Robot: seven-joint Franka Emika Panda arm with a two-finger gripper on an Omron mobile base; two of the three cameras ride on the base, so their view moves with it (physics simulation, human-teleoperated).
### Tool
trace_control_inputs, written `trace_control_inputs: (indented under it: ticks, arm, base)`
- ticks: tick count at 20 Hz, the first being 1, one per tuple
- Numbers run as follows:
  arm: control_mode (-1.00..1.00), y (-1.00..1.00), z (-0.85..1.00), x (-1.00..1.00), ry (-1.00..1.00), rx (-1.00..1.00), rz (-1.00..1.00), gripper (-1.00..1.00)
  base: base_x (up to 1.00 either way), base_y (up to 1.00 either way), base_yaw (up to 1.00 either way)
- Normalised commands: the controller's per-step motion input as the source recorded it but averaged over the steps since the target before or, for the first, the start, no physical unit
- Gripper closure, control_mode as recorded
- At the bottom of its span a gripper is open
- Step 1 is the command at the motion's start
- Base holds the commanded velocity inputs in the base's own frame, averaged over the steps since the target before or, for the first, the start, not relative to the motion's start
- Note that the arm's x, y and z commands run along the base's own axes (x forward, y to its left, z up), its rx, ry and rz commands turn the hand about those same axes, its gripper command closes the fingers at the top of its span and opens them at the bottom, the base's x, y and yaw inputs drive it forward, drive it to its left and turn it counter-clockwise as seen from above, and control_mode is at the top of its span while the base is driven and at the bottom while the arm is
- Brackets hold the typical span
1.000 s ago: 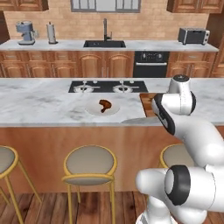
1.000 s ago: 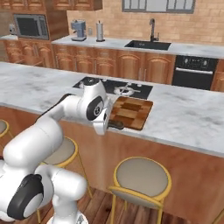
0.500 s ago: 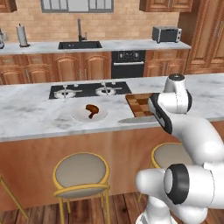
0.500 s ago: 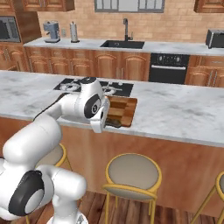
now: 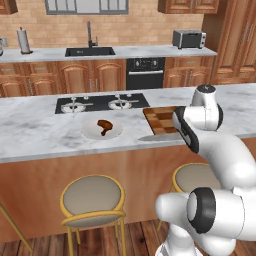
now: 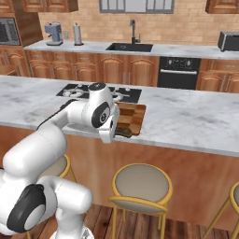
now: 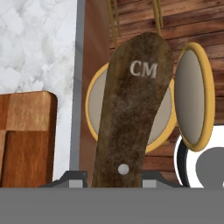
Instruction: Pick up the knife from the drawer and place it on the cutting board. Then place the meat from the plate to the cutting board.
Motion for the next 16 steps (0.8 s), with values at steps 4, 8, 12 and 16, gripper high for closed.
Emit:
trace_control_inputs:
  ticks: [4,8,12,16]
  arm:
    - [1.00,0.00,0.00,0.00,0.00,0.00,0.00,1.00]
    - [-1.00,0.00,0.00,0.50,0.04,0.06,0.07,1.00]
    - [-1.00,0.00,0.00,1.00,0.08,0.11,0.15,1.00]
    - [-1.00,-0.01,0.00,1.00,0.08,0.08,0.12,1.00]
  base:
    - [1.00,0.00,0.05]
    - [0.50,0.00,0.02]
    - [0.00,0.00,0.00]
    - [0.00,0.00,0.00]
